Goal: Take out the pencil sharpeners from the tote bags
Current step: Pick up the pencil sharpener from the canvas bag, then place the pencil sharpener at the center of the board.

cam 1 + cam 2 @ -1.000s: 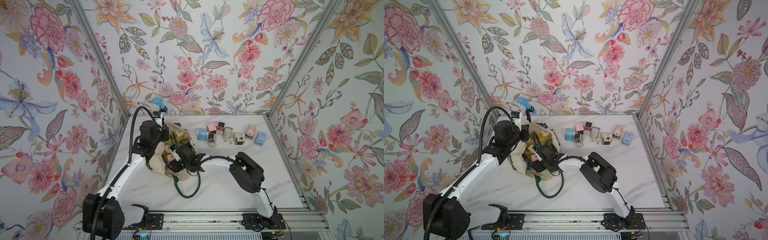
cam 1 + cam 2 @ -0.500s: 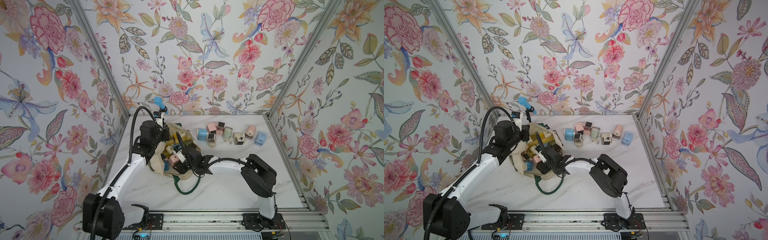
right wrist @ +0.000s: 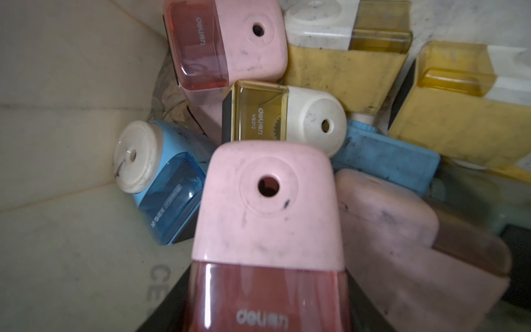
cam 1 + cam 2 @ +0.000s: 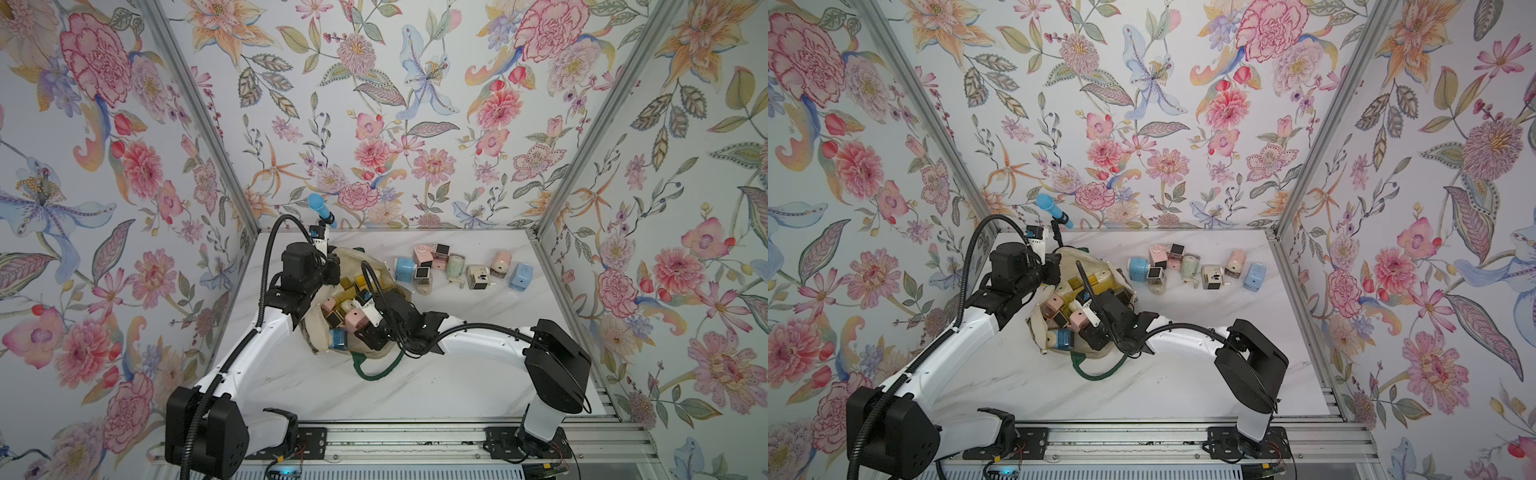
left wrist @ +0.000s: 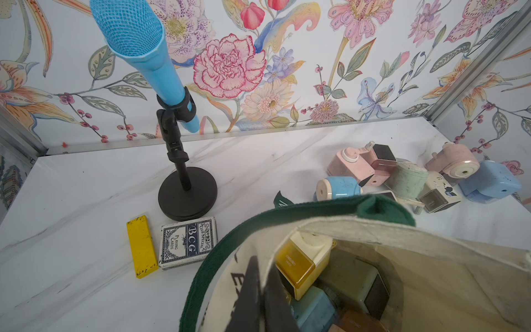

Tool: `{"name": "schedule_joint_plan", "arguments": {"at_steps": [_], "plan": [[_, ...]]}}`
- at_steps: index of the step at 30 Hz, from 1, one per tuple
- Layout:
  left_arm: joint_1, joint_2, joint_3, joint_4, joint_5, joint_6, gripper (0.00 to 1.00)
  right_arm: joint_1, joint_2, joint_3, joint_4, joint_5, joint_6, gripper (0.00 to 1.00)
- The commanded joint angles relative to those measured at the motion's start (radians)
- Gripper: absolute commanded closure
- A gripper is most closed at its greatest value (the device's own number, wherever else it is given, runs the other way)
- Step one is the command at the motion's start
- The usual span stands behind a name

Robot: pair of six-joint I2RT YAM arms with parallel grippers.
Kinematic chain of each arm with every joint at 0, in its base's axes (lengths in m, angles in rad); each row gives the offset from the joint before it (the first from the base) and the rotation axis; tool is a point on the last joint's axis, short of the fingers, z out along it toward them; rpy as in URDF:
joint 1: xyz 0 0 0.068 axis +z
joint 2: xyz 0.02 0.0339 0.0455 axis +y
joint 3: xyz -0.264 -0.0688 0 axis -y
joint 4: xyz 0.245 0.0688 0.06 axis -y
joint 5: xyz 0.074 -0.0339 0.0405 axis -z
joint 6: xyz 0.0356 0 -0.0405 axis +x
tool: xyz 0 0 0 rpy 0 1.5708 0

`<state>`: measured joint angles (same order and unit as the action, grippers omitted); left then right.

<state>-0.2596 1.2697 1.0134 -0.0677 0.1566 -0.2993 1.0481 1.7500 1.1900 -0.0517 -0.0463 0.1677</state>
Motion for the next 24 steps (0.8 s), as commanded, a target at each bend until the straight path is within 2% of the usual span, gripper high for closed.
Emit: {"name": "schedule_joint_plan", "arguments": {"at_steps": [1,12,18,24], "plan": [[-0.004,-0.03,0.044,0.153,-0.009,0.002,1.0,0.021,-0.1,0.061,-0.011,0.013,-0.051,0.59],[-0.003,-0.022,0.049,0.149,-0.007,0.002,1.0,0.016,-0.228,0.025,-0.081,0.045,-0.101,0.59],[-0.002,-0.018,0.05,0.146,-0.007,0.005,1.0,-0.019,-0.369,-0.111,0.003,0.066,-0.1,0.59],[-0.003,-0.019,0.048,0.148,-0.008,0.005,1.0,-0.101,-0.507,-0.258,0.096,0.093,-0.042,0.6]]}}
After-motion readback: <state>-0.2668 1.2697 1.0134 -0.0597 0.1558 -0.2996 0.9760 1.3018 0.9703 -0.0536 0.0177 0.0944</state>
